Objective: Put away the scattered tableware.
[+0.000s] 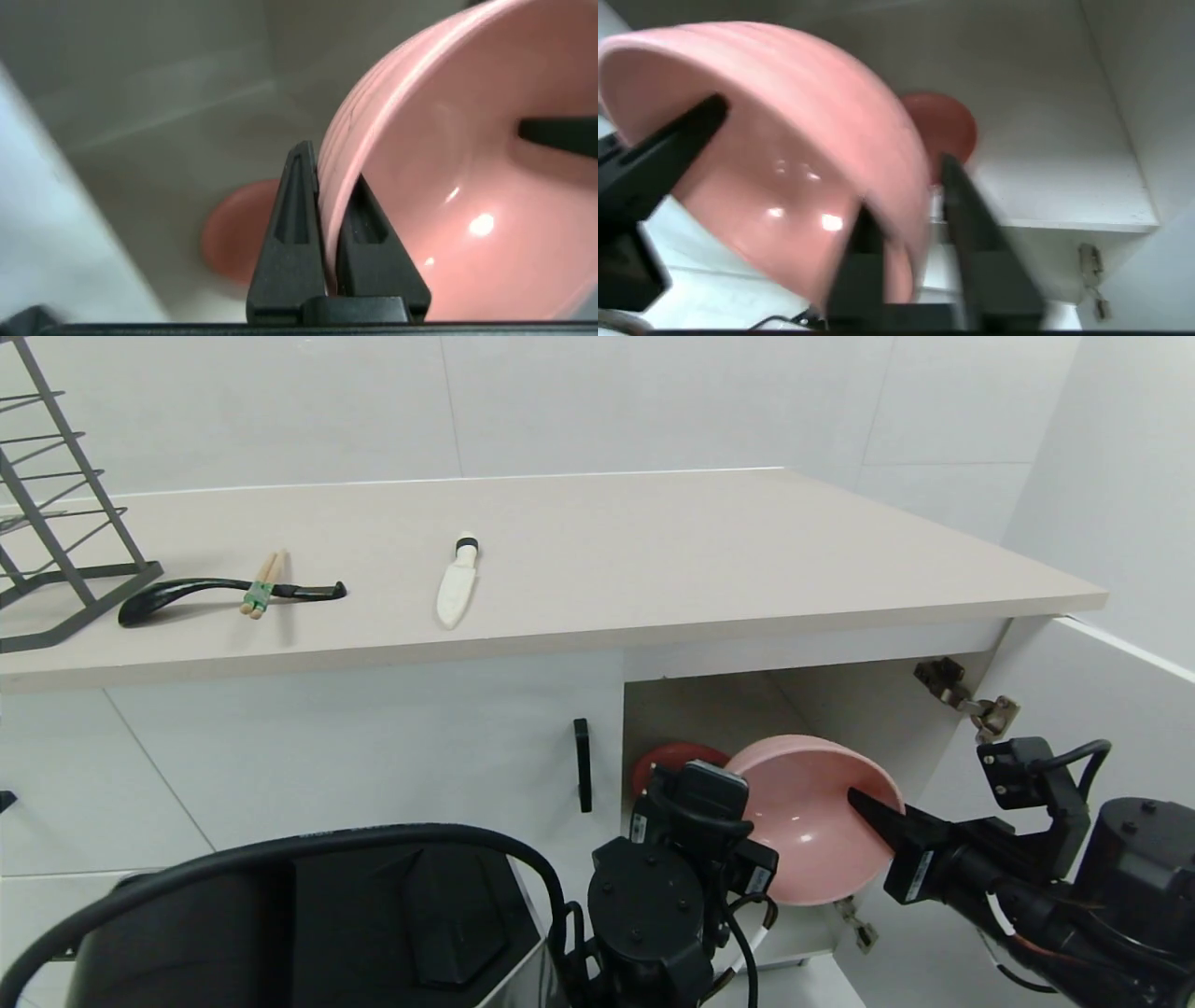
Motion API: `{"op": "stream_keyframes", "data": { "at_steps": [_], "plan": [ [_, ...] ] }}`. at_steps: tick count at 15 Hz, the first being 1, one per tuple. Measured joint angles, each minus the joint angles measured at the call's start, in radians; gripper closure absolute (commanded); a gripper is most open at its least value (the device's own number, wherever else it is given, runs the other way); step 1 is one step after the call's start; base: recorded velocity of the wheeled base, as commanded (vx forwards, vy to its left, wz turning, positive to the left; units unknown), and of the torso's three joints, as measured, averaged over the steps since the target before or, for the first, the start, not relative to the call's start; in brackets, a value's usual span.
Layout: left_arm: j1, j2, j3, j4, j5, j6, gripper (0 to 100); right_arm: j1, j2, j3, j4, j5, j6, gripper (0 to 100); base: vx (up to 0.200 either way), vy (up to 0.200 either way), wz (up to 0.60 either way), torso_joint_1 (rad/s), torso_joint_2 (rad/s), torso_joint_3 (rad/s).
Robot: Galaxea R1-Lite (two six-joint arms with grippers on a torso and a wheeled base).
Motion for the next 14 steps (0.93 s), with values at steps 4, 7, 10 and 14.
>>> {"op": "stream_keyframes", "data": {
  "at_steps": [4, 7, 10, 14],
  "plan": [
    [-0.019, 0.006, 0.001, 0.003, -0.004, -0.001, 0, 0.001, -0.005, -0.001, -0.006, 0.0, 0.001, 100, 0.0, 0.0, 0.0, 0.0, 0.0, 0.0],
    [-0.027, 0.002, 0.009, 0.004, -0.009, 0.008, 0, -0.007, -0.004, 0.0, -0.007, 0.002, 0.002, 100, 0.0, 0.0, 0.0, 0.0, 0.0, 0.0],
    [-0.027, -0.027, 0.036, 0.004, -0.039, 0.006, 0, -0.016, 0.008, 0.0, -0.006, 0.002, 0.002, 100, 0.0, 0.0, 0.0, 0.0, 0.0, 0.0],
    [-0.019, -0.135, 0.159, 0.004, -0.193, 0.002, 0, -0.04, 0.046, -0.004, -0.005, 0.002, 0.002, 100, 0.0, 0.0, 0.0, 0.0, 0.0, 0.0]
  ]
}}
